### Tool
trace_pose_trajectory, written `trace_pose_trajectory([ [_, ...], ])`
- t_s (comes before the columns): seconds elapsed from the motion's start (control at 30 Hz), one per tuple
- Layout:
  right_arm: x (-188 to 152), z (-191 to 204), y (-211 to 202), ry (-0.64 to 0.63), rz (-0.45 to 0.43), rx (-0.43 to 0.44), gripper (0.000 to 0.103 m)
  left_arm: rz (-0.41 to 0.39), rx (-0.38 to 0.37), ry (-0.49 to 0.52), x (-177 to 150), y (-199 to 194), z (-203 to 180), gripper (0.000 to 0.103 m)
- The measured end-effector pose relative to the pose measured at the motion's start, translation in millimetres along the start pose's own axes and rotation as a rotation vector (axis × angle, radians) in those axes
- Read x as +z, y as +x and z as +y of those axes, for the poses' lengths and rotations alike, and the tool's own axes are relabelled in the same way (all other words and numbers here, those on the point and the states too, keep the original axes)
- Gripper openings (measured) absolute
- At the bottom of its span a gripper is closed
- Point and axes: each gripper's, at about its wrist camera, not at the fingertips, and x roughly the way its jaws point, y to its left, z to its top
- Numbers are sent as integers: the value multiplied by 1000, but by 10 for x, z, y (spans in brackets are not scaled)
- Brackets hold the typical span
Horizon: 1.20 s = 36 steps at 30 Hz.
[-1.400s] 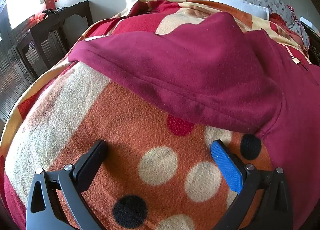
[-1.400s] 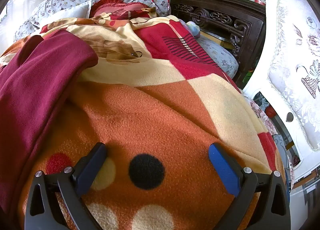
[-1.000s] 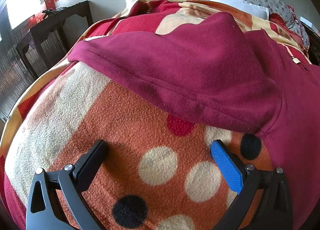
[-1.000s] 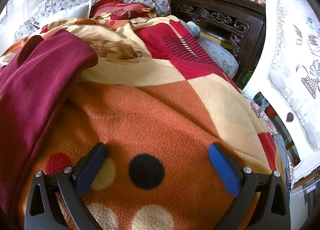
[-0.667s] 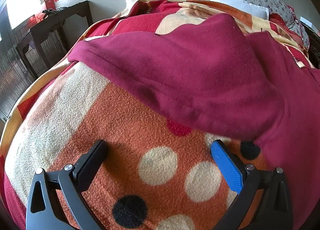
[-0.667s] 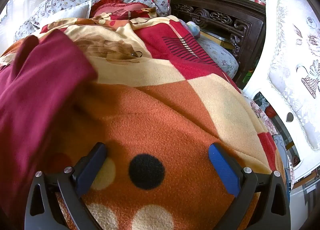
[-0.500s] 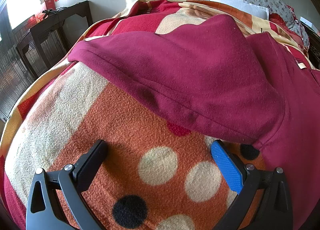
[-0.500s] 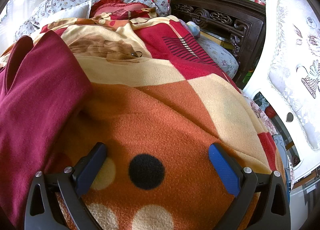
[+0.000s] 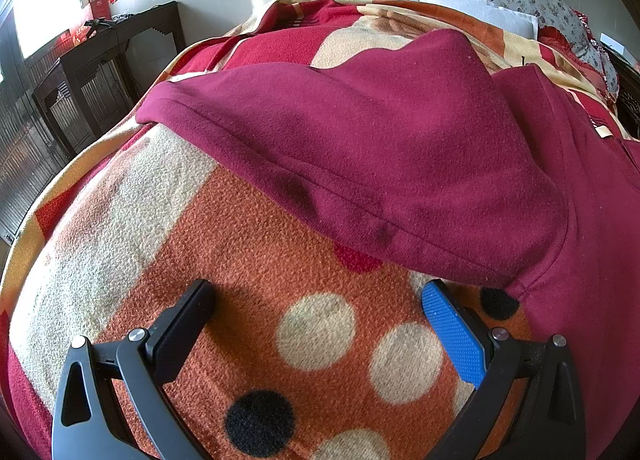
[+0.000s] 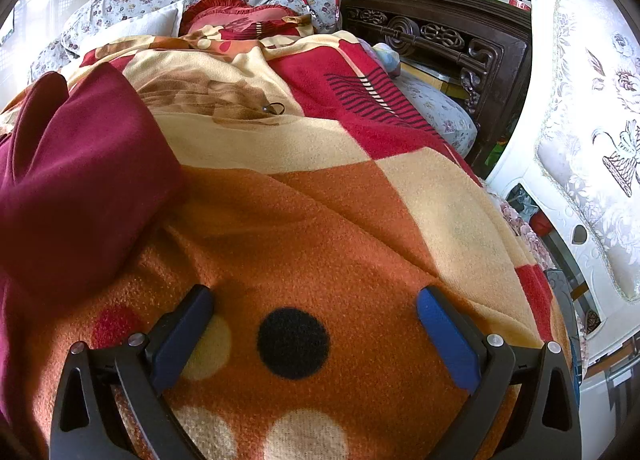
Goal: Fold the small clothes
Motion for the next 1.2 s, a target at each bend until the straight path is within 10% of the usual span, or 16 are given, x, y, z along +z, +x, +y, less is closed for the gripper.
trace_pose_trajectory([
  [0.47,9,-12,-12,3,-1,5,103,35,-4,54,-14,-103,-27,103],
  [0.9,58,64,-7,-27,59,-18,103,-132,-84,134,-231,-1192,-367,103],
  [1.2,-155,293,-1065,-27,2,157,103,-177,-163,179,-336,-1692,-694,103],
])
